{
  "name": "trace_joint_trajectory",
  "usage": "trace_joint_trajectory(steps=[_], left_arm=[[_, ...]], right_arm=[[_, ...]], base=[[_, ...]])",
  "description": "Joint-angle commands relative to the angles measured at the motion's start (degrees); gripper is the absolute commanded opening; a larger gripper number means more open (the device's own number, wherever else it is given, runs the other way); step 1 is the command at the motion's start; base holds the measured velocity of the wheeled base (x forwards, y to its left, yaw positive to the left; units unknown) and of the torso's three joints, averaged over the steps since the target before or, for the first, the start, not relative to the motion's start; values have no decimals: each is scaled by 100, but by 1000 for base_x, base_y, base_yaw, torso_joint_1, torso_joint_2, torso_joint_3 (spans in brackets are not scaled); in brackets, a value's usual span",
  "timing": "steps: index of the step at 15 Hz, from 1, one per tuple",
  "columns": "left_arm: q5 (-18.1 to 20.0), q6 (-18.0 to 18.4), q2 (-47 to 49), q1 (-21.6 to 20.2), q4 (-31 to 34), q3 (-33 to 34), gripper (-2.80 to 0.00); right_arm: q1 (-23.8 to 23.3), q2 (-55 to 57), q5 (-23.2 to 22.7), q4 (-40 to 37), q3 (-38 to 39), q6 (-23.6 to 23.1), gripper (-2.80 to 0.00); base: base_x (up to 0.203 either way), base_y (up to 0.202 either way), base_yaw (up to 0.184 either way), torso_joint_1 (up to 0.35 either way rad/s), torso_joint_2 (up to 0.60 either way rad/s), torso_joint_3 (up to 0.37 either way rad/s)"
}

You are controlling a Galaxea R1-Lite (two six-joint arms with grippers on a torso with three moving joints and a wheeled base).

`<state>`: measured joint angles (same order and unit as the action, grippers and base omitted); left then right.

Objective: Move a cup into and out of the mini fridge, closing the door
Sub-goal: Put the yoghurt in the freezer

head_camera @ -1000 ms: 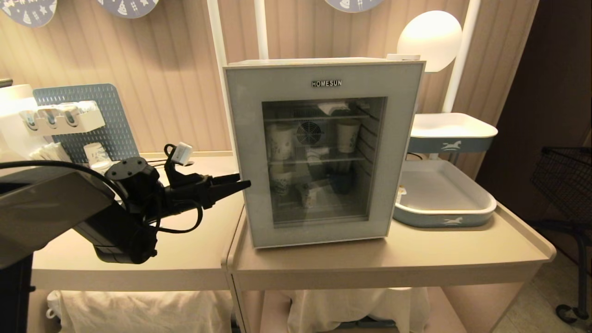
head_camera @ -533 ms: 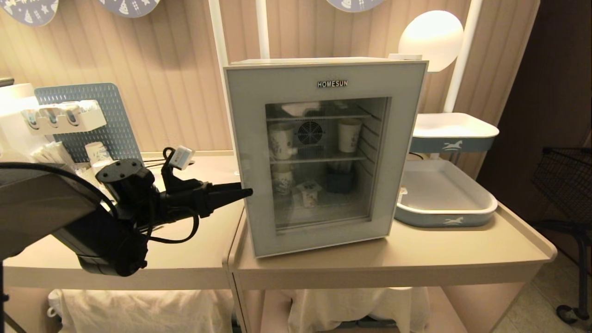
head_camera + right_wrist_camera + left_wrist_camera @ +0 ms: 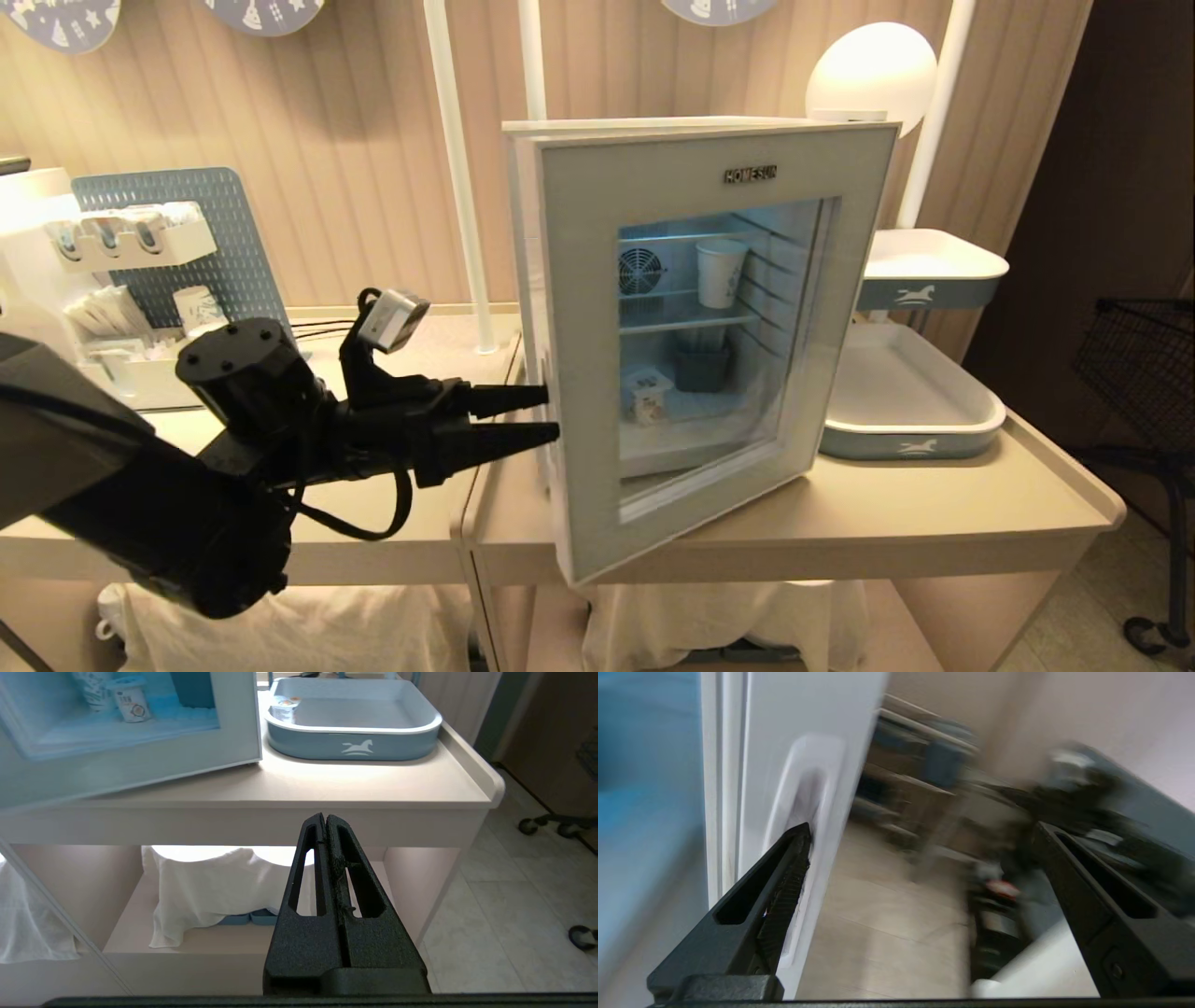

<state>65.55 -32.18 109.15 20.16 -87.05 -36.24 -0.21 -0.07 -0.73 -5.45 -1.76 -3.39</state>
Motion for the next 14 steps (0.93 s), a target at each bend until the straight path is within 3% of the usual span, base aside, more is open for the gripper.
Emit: trace_joint_trajectory(steps=[1,9,11,14], left_arm=[[9,-21,-522,427,-61,232,0],[-8,-42,-794,2348,-61,386,0],[-42,-49,-838,2295,-54,509,0],[-312,-51,-1278,1474,317,723,0]], right_arm=[[3,-1,-6,0,0,-4,-280],[3,-1,-6,0,0,5,-280],[3,-1,-15,0,0,-4,-280],[3,-1,-32,-9,0,-21,-280]], base=[[0,0,0,0,0,0],[0,0,0,0,0,0],[0,0,0,0,0,0],[0,0,0,0,0,0]])
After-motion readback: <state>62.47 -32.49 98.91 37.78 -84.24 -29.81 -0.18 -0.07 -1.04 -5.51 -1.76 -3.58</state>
